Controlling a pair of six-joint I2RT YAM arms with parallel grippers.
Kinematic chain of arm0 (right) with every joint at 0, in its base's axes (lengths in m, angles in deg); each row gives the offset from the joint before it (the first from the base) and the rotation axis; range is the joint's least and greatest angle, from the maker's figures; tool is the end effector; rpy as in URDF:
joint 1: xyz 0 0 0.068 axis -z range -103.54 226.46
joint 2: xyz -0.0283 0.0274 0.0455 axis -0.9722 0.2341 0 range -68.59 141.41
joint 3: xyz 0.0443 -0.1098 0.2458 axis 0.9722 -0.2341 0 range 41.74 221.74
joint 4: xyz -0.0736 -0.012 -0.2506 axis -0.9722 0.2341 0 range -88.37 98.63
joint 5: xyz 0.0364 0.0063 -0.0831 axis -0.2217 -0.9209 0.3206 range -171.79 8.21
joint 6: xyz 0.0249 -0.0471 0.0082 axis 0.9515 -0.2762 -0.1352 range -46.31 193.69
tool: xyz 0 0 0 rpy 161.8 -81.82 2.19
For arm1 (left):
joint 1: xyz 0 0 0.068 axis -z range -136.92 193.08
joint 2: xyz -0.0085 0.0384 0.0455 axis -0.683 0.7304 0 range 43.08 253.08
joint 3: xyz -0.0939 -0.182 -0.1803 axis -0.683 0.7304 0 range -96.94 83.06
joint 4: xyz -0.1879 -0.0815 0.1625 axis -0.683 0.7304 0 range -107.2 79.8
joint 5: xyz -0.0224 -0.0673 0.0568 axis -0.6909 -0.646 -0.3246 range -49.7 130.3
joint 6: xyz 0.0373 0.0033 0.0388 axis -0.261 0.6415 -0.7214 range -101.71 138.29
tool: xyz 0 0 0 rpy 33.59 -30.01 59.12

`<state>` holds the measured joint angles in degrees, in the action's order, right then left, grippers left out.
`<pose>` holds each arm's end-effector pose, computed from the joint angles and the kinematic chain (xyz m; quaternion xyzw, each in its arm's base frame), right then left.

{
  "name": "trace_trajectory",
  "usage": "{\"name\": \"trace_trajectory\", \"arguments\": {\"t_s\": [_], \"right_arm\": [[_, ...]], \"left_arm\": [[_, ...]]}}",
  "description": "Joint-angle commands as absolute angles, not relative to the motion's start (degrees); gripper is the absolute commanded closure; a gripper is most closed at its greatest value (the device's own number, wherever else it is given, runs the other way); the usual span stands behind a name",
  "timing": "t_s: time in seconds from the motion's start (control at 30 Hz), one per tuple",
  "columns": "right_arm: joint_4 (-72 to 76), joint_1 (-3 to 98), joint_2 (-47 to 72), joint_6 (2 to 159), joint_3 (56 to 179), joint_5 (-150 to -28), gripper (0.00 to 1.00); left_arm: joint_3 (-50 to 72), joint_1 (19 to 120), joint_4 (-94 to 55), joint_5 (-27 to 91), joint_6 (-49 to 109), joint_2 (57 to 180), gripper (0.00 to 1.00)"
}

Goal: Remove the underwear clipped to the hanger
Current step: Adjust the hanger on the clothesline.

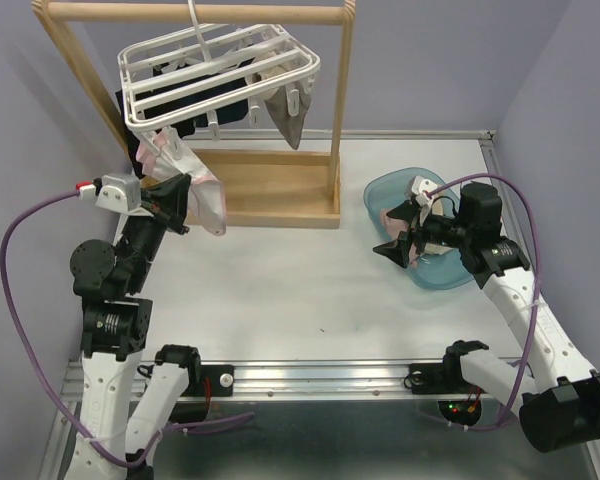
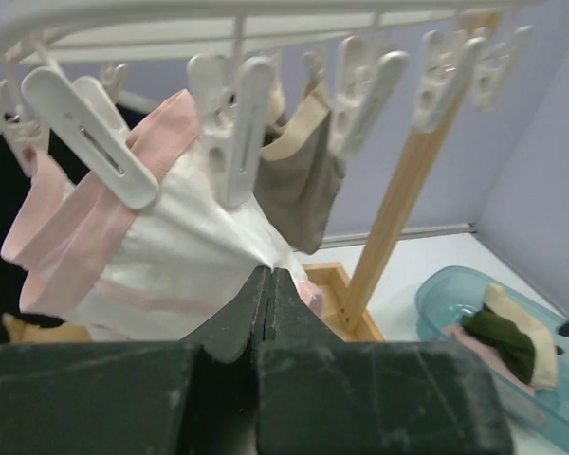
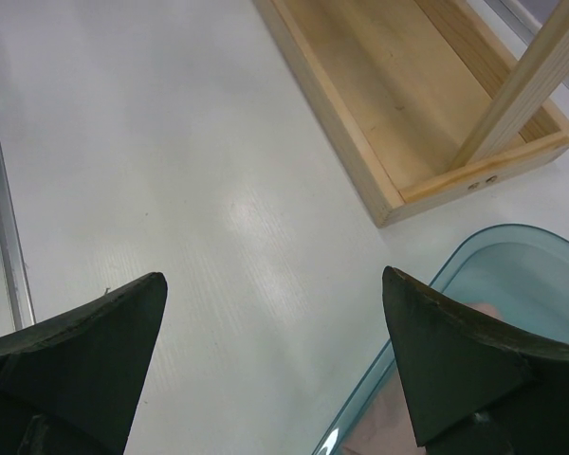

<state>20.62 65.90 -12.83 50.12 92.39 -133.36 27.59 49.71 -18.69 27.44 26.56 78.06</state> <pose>0.2000 0.0656 0.3304 -0.4479 0.6529 0.3071 0.5279 0.1113 -0.0210 0.4475 0.0849 0.5571 -0.1690 0.8086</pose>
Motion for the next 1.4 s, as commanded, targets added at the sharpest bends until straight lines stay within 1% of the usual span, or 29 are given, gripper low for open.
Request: {"name": "trace_trajectory", "arguments": {"t_s": [0.0,0.1,0.2,0.5,0.73,0.87,1.37], "right_arm": [[20.35,65.92,-13.49,50.31,93.6,-134.88,0.0],[20.27,65.92,-13.4,50.49,93.6,-134.97,0.0],[20.27,65.92,-13.31,50.49,93.77,-135.23,0.0],[20.27,66.0,-12.78,50.84,93.86,-135.67,0.0],[20.27,65.92,-12.52,50.93,93.77,-136.2,0.0],[20.27,65.92,-12.52,50.93,93.86,-136.37,0.0],[20.36,65.92,-12.78,51.28,93.95,-138.04,0.0]], "left_arm": [[27.51,49.5,-26.95,15.46,30.31,76.83,1.0],[28.03,49.5,-30.55,9.66,33.31,78.14,1.0],[29.09,49.58,-34.41,6.48,36.74,79.64,1.0],[31.46,51.51,-41.1,3.83,40.09,83.06,1.0],[30.68,62.13,-42.07,10.06,37.1,87.99,1.0],[29.71,65.57,-43.03,12.79,36.4,92.29,1.0],[24.61,72.25,-46.55,18.94,35.52,103.19,1.0]]}}
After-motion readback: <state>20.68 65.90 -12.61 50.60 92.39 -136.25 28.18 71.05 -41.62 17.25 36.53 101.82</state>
